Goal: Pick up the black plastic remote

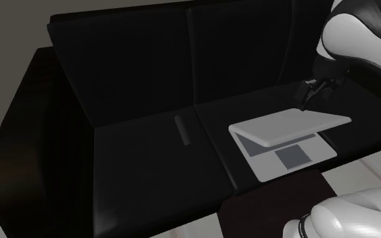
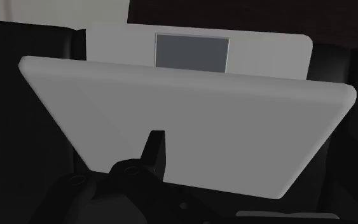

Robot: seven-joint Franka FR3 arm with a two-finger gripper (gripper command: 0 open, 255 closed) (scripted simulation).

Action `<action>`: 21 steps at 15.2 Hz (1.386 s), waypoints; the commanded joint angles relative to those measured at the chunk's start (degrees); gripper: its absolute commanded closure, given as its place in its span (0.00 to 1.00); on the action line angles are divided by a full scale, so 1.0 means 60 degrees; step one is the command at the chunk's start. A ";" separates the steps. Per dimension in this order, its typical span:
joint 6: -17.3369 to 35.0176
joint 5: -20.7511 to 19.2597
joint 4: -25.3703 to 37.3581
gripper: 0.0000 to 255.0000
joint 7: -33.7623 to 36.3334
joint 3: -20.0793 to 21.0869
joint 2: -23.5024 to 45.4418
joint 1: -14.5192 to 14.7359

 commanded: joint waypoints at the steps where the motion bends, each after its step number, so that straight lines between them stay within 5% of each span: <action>1: 0.0000 0.0000 0.0000 0.00 0.0000 0.0000 0.0000 0.0000; 11: 0.2462 0.1241 -0.0844 0.00 0.1825 0.1305 0.1560 0.0397; 21: 0.4964 0.1792 -0.0441 0.00 0.3569 0.2623 0.4254 0.0637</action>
